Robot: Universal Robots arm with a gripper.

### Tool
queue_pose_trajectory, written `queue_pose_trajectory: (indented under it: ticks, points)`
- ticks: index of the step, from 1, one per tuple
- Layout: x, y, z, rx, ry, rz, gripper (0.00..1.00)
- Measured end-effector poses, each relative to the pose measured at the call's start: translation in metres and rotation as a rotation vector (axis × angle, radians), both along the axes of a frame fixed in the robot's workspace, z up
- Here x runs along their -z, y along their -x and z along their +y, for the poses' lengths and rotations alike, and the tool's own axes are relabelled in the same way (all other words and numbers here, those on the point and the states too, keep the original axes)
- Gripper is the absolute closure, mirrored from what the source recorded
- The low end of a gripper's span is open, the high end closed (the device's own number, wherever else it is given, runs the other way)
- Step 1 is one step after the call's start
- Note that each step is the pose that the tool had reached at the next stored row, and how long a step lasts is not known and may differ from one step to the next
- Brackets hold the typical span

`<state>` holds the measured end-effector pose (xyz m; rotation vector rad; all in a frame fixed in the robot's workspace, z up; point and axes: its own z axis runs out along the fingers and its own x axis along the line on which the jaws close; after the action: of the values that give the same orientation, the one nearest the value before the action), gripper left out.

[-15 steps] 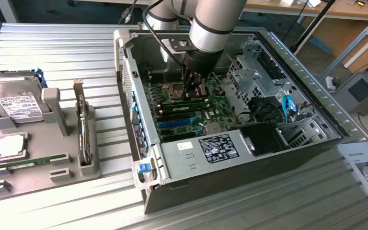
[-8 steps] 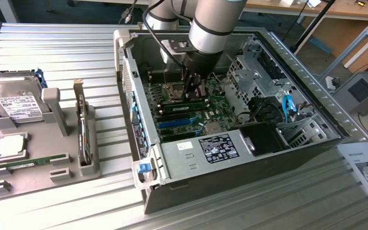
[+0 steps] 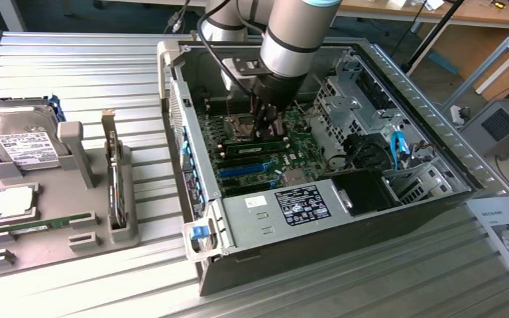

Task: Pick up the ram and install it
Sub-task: 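Press down the ram until it locks into place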

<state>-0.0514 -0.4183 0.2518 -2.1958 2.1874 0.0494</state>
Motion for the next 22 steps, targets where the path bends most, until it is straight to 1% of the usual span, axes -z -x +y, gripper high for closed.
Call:
queue_pose_trajectory:
  ticks: [16,22]
  points:
    - [0.0089,0.0,0.0,0.0,0.0001,0.0,0.89]
    - [0.0094,0.0,0.0,0.0,0.0001,0.0001,0.89]
